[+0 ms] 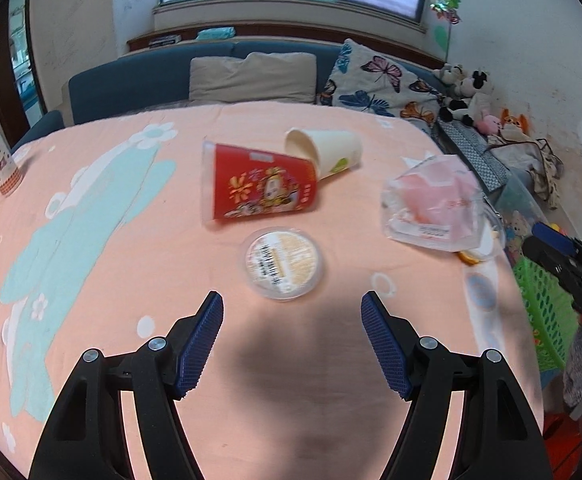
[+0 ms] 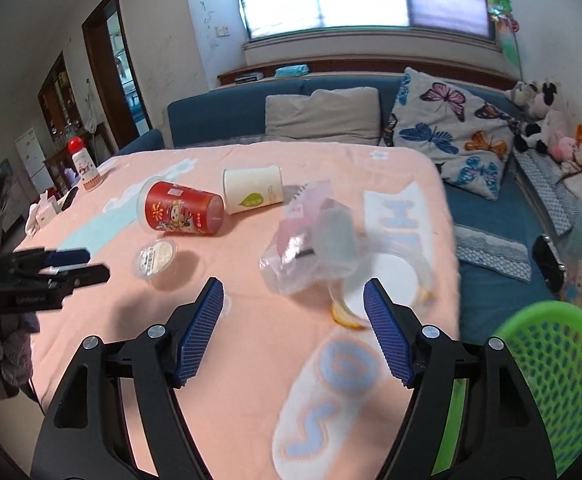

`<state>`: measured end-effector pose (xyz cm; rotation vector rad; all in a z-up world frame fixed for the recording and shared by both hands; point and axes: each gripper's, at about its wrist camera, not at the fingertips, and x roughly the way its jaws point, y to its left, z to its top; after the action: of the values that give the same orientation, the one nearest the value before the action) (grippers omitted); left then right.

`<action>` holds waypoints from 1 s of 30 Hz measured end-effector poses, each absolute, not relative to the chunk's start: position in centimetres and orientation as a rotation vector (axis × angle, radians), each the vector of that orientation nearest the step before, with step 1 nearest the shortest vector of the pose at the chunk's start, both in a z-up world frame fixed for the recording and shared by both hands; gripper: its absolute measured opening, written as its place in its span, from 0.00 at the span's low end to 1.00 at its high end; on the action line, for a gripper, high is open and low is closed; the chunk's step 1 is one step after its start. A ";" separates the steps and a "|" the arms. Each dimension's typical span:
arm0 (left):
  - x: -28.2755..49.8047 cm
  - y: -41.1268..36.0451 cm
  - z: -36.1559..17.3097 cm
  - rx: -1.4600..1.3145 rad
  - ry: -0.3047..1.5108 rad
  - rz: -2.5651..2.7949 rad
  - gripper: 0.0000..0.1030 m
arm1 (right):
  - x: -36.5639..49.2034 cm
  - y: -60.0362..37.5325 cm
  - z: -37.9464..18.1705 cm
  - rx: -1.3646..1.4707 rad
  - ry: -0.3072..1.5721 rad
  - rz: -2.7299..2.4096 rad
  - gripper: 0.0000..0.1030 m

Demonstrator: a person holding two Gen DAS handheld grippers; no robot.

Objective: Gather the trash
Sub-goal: 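Move the right tool to the pink plastic bag and the left tool to the round tub, then grasp the pink plastic bag with the right tool while the left tool grasps the round labelled tub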

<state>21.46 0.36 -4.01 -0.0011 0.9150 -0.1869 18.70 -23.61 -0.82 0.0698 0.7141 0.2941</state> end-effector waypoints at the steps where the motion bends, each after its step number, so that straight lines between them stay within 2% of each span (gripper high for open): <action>1: 21.6 0.5 -4.2 -0.001 0.918 -0.183 0.67 | 19.3 -23.4 -1.1 0.073 0.718 0.297 0.71; 5: 22.8 1.4 -5.1 -0.008 0.935 -0.168 0.70 | 21.5 -22.7 -1.9 0.069 0.708 0.285 0.75; 18: 26.2 0.9 -7.8 0.017 0.979 -0.161 0.79 | 27.5 -22.6 -5.4 0.078 0.782 0.238 0.75; 22: 27.0 0.3 -8.4 0.036 0.986 -0.172 0.83 | 27.8 -22.7 -6.0 0.076 0.800 0.246 0.65; 24: 27.5 0.0 -8.7 0.049 0.992 -0.172 0.84 | 27.6 -22.8 -6.0 0.078 0.799 0.250 0.55; 27: 28.1 -0.5 -9.1 0.073 0.999 -0.173 0.85 | 27.3 -23.2 -6.0 0.094 0.803 0.259 0.47; 30: 28.5 -0.8 -9.1 0.087 0.990 -0.176 0.85 | 27.0 -23.4 -5.8 0.109 0.801 0.266 0.43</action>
<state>28.53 -0.77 -9.14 0.0870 0.9904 -0.1756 27.00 -23.43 -5.79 0.1088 0.8011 0.2663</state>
